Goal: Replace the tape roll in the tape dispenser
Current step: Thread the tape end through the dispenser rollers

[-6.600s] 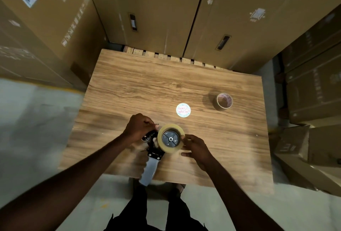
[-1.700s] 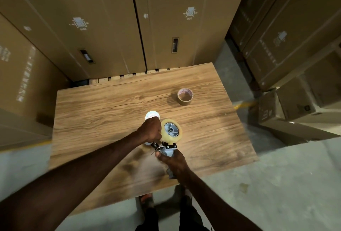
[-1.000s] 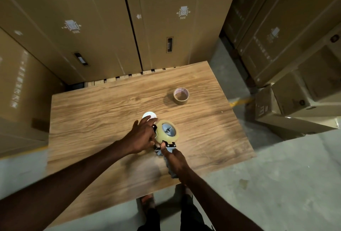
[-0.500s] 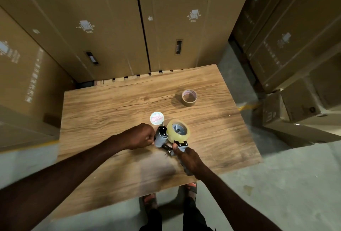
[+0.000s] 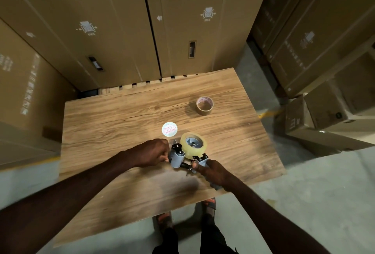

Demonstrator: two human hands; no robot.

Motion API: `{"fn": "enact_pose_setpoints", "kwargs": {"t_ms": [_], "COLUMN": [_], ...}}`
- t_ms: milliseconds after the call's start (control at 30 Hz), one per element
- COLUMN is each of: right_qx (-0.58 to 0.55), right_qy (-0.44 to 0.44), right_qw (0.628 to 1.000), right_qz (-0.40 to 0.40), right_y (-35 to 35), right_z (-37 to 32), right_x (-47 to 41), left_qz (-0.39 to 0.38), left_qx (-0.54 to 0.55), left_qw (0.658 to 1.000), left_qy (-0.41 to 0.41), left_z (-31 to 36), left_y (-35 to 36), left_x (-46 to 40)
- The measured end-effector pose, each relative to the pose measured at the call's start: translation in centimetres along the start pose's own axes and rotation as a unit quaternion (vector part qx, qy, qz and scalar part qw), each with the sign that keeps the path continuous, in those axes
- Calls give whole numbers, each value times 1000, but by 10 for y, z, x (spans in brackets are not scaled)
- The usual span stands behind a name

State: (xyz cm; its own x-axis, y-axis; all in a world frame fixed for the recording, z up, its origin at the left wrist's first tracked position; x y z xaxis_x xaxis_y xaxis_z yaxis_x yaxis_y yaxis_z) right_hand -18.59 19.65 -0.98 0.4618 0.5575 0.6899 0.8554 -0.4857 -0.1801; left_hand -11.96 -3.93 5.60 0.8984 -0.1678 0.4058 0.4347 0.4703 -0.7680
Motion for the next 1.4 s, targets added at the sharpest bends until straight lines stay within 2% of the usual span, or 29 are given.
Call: {"fn": "enact_pose_setpoints", "kwargs": {"t_ms": [100,200,300,433,567,667,800,1067,1400], "right_qx": [15,80,148,177,245,236,234,303,288], "right_qy": [-32,-39,-27,-18,0,-18,-16,-85,-104], "right_qw": [999,996,988,983,968,969,971,947,950], "right_qz": [-7,0,-17,-39,-58,-70,-52,-60,-55], "right_y": [-1,-7,-15,-28,-28,-21,-24,-19,-19], "right_z": [3,13,21,9,8,8,3,-16,-9], "right_x": [-2,-13,-22,-24,-34,-41,-43,-30,-38], "left_qz": [-11,-22,-24,-11,-22,-32,-5,-58,-75], "left_qx": [19,52,84,111,147,168,245,353,376], "left_qw": [1000,998,996,993,989,985,969,933,924], "left_qy": [14,18,29,42,9,7,-21,-23,-14], "left_z": [-1,-1,1,5,4,13,2,-1,5], "left_y": [7,15,22,23,21,24,19,30,30], "left_x": [2,8,12,10,3,4,14,16,18]}}
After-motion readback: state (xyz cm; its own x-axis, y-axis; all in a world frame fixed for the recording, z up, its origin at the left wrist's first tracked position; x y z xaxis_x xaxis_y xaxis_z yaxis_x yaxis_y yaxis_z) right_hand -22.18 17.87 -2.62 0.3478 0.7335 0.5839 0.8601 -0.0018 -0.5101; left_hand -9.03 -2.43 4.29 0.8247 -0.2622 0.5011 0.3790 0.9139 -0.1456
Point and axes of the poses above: each hand's wrist, its own x-axis away from the middle knuckle, its own y-axis out of the palm, z = x × y, the point moved 6 cm from there along -x, towards the middle knuckle, and after that the axes turned 1 degree about -y, right-handed, at the moved point
